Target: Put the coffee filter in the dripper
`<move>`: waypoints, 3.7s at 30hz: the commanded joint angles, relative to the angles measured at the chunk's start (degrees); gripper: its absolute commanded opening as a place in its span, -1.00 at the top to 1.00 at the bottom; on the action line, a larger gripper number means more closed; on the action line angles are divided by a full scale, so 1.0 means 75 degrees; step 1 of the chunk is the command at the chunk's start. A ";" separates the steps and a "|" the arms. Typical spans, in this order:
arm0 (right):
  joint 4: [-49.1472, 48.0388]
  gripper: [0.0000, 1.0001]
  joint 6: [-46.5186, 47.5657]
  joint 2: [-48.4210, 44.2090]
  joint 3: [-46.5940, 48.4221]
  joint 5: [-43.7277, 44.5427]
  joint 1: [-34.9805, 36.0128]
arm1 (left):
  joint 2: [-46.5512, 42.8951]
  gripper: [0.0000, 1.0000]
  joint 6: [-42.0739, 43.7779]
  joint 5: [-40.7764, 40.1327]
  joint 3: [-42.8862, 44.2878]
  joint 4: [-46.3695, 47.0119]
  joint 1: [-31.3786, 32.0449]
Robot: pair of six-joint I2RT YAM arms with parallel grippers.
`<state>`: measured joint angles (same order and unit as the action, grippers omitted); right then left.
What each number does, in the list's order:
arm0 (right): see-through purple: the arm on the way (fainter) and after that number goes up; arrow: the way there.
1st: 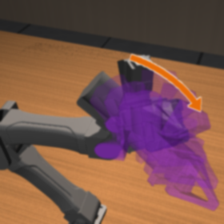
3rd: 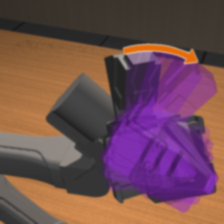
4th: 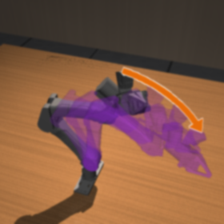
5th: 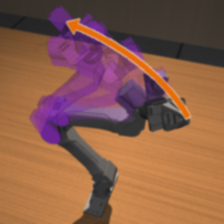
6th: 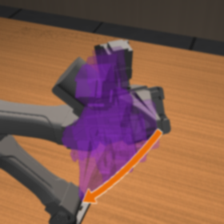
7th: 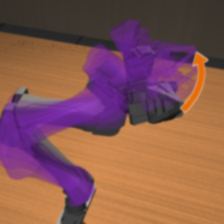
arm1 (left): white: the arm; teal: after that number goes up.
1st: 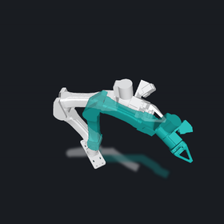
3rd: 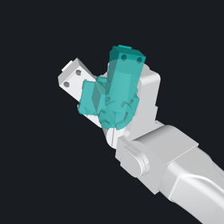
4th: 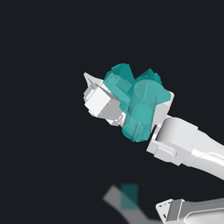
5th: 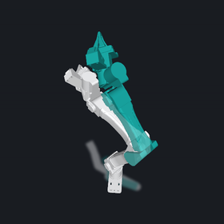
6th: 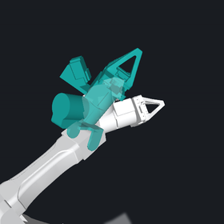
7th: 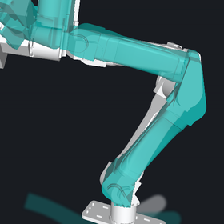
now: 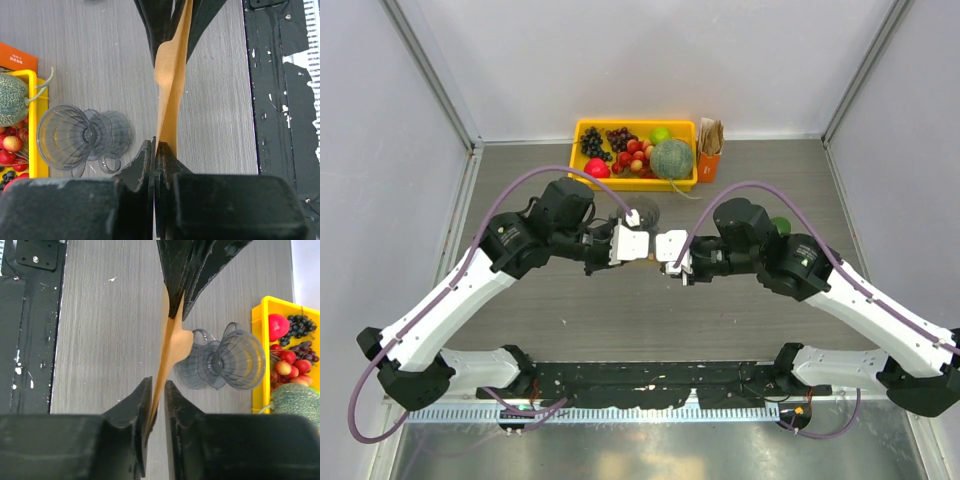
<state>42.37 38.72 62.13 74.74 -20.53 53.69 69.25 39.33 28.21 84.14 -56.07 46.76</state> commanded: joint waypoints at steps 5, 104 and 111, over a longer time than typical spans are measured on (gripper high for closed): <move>-0.0691 0.90 0.0193 -0.0104 -0.0004 0.0616 0.0107 | -0.0338 0.02 -0.1234 -0.0268 0.0033 0.0760 -0.0012; -0.0985 -0.88 -0.3416 0.1946 0.3910 0.4659 0.0072 | -0.1043 1.00 -0.5280 -0.4593 -0.0718 0.5086 -0.0575; -0.0938 -0.68 -0.3534 0.2263 0.3863 0.4707 0.0083 | -0.1078 1.00 -0.4929 -0.4686 -0.0684 0.5332 -0.0259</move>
<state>36.03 11.92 78.83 102.13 12.05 54.15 62.00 -0.58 -5.56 77.01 -19.99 43.51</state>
